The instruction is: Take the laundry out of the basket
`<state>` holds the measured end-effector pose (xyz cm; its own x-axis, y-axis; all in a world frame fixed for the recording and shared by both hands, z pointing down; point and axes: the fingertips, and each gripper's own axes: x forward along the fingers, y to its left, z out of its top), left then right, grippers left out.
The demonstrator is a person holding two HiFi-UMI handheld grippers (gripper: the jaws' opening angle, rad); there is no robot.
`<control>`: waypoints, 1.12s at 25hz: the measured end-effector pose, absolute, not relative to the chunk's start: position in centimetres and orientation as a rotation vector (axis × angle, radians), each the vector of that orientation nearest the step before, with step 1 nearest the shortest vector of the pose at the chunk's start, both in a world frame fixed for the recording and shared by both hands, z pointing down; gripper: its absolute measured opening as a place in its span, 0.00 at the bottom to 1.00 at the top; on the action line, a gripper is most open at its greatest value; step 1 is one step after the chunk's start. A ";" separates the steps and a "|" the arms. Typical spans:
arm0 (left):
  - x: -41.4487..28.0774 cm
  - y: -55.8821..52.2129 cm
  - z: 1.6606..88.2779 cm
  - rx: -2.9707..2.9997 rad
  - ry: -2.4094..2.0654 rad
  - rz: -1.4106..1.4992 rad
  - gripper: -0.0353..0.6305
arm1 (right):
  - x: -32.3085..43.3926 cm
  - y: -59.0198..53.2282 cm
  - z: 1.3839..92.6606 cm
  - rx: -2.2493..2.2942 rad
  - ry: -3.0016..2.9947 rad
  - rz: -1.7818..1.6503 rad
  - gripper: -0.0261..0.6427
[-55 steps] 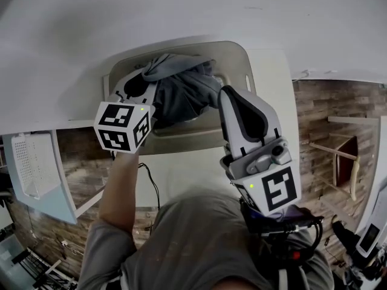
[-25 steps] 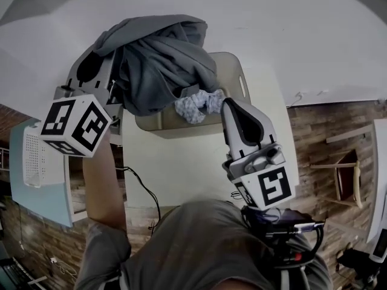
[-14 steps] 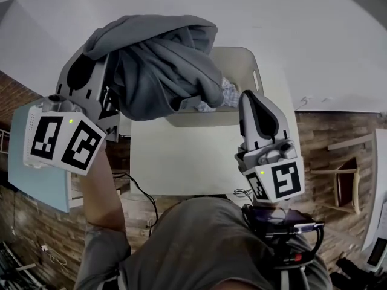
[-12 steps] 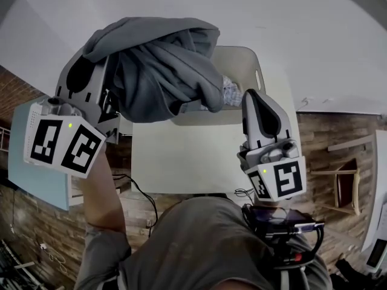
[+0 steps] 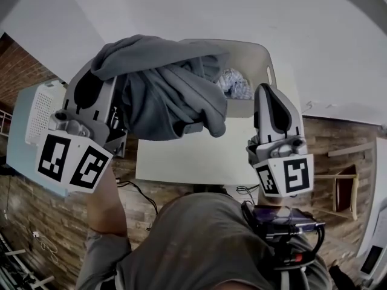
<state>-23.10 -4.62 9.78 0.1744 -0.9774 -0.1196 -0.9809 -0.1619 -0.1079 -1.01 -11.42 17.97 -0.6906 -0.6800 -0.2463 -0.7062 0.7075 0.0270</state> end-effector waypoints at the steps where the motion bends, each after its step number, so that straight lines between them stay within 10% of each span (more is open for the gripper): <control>1: -23.1 -4.2 10.1 -2.282 1.925 0.032 0.12 | -1.1 -11.2 18.0 -1.110 2.696 0.178 0.05; 28: -20.8 -1.9 30.8 -2.514 1.996 -0.076 0.11 | -4.0 -10.9 20.3 -1.146 2.777 0.185 0.05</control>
<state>-20.83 -1.91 30.84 0.2266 -0.9707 0.0801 -0.9740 -0.2253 0.0249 -3.98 -10.93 20.32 -0.7025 -0.6915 -0.1680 -0.7077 0.7037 0.0627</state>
